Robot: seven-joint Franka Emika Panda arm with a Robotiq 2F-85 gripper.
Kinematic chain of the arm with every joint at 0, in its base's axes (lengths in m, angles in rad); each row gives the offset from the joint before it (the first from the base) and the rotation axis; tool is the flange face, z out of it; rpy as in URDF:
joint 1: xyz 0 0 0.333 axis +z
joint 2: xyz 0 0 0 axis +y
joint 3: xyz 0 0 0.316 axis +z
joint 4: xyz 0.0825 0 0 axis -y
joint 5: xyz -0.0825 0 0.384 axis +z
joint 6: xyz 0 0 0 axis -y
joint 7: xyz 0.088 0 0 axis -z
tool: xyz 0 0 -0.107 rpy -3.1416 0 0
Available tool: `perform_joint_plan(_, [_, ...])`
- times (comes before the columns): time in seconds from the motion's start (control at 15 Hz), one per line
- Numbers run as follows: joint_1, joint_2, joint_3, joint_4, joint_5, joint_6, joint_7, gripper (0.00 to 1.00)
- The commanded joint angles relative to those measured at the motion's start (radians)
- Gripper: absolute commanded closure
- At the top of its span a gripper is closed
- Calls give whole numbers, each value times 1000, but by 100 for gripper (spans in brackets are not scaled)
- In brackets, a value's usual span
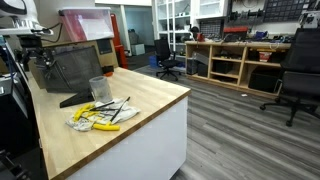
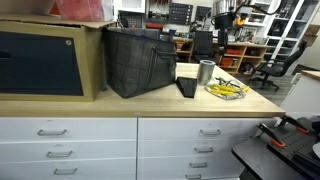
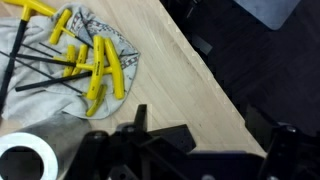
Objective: Remove the yellow object from the black platform and put it on the table
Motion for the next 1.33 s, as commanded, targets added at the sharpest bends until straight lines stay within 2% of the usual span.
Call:
perform_joint_plan(0.0, [7, -46, -20, -3, 71, -23, 158, 0])
perform_joint_plan(0.4, [33, -132, -1, -98, 148, 47, 474, 0])
perform_joint_plan(0.8, [96, -206, 65, -205, 227, 131, 711, 0])
perform_joint_plan(1.0, [125, -220, 101, -214, 274, 144, 766, 0])
perform_joint_plan(1.07, [112, -182, 92, -182, 239, 116, 734, 0])
perform_joint_plan(1.27, [126, -194, 106, -187, 251, 118, 752, 0])
